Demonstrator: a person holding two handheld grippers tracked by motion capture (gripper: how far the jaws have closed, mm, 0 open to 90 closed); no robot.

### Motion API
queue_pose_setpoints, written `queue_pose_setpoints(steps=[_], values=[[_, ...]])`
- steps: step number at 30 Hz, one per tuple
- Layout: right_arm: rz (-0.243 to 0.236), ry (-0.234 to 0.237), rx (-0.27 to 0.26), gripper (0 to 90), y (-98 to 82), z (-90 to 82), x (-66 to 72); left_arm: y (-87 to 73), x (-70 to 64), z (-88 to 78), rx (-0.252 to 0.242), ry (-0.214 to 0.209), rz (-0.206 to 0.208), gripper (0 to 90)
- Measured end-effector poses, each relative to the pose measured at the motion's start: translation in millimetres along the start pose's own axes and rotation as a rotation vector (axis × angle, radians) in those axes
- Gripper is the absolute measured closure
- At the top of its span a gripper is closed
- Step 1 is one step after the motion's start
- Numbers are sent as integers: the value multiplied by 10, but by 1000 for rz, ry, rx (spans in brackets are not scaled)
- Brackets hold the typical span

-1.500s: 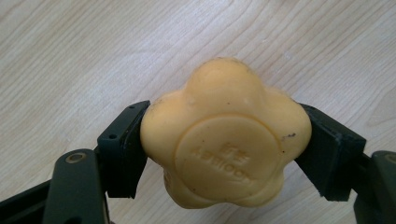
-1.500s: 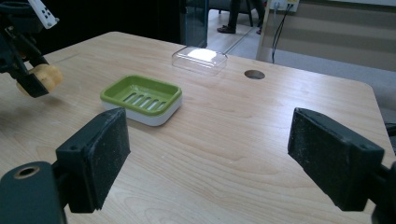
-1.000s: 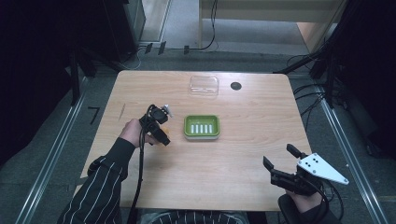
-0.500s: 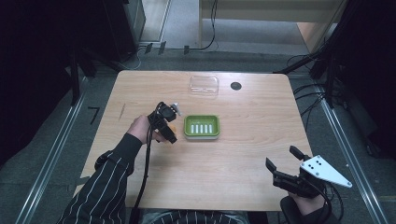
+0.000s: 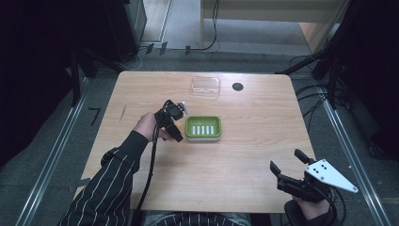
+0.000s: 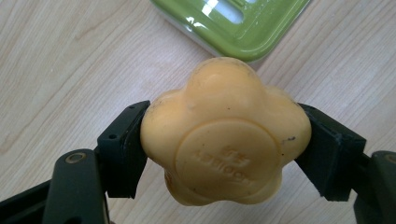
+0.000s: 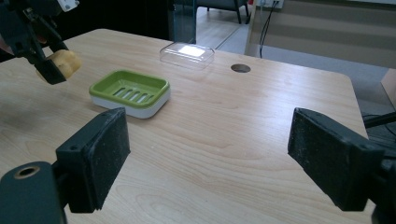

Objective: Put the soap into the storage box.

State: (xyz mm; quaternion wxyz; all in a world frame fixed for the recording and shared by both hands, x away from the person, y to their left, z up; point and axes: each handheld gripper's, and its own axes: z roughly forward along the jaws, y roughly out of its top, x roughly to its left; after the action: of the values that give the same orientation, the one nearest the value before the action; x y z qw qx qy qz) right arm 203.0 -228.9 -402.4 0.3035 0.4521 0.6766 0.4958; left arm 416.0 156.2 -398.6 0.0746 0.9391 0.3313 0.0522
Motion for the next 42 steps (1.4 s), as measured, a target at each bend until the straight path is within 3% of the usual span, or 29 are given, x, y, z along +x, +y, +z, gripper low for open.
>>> queue_pose_setpoints(steps=[42], values=[[11,-30,7,134,-53,-152,-25,394,-54,19,-25,-8,72,258]])
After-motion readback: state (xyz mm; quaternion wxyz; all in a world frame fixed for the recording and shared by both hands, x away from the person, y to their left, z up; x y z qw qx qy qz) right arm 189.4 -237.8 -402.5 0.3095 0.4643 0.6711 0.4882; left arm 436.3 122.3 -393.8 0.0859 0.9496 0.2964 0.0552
